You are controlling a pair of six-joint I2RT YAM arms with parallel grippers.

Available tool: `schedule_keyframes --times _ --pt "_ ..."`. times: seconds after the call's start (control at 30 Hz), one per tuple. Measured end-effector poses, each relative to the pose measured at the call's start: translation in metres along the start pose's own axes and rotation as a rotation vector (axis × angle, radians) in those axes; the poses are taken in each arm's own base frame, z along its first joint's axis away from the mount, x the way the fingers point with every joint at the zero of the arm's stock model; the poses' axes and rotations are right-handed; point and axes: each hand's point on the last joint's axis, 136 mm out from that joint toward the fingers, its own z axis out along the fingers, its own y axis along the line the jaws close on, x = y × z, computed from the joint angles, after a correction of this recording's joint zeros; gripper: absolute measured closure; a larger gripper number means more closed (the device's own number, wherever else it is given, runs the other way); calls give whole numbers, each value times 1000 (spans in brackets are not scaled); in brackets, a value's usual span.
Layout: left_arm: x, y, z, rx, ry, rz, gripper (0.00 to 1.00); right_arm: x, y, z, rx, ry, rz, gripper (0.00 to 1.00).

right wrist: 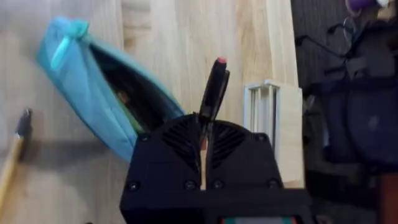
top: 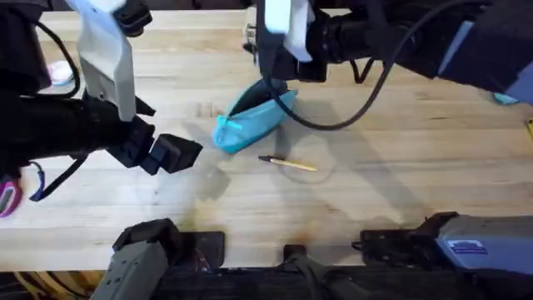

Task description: Unzip the bag, pick up the pens from the table one at a time and place them inside, then zip the bag closed.

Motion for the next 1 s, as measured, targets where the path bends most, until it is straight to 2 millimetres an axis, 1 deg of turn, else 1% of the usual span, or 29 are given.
schedule_keyframes --times 0.07,0.13,0.2,0.3,0.47,0.63,0.9,1.0 --pt "0 0 0 0 0 0 8 3 9 4 -41 2 -96 970" --pt "0 0 0 0 0 0 7 6 22 10 -97 -5 -189 969" --pt "0 0 0 0 0 0 8 6 34 15 -142 -17 -271 970" --pt "0 0 0 0 0 0 8 3 45 20 -180 -39 -360 969" --pt "0 0 0 0 0 0 7 0 49 21 -193 -63 -441 970" --pt "0 0 0 0 0 0 7 6 60 21 -240 -54 -457 970" --pt "0 0 0 0 0 0 7 24 75 40 -311 -43 -559 971" --pt "0 0 0 0 0 0 7 30 75 45 -314 -27 -584 972"
